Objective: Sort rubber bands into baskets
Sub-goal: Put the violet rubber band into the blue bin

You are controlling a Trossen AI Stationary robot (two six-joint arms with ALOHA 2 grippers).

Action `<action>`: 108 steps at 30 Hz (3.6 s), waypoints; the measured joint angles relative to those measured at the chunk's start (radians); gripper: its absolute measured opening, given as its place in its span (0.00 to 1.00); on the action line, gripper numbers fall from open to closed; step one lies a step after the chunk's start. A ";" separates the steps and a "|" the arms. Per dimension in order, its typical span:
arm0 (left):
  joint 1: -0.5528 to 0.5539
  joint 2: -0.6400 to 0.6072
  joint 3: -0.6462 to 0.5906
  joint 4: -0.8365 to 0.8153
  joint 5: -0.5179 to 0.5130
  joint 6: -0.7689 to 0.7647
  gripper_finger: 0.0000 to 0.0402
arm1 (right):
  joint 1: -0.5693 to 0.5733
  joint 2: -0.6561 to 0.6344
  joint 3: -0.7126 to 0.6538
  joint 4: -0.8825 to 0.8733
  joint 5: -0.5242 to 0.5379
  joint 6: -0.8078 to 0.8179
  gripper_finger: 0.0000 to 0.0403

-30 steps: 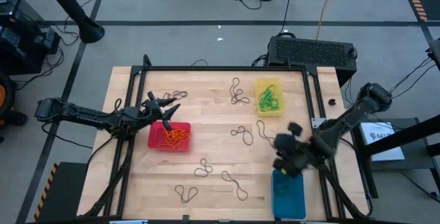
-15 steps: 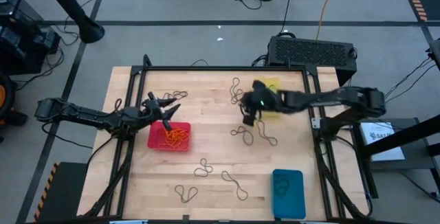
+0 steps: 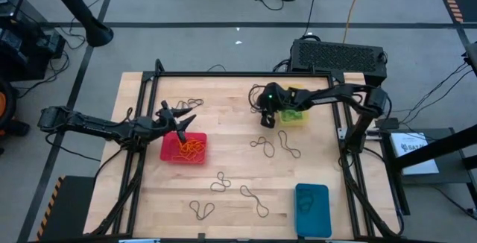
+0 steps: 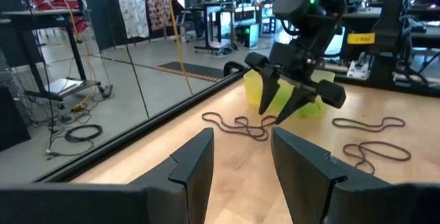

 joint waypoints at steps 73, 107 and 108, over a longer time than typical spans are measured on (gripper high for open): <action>0.000 0.000 0.000 0.011 -0.003 0.028 0.38 | 1.005 -0.177 0.655 -1.220 0.082 0.899 0.00; -0.026 0.268 0.001 0.278 0.223 -0.300 0.38 | 1.543 -0.175 0.270 -0.837 0.055 2.165 0.00; -0.034 0.274 0.001 0.295 0.223 -0.285 0.38 | 1.540 -0.175 0.270 -0.833 0.071 2.158 0.00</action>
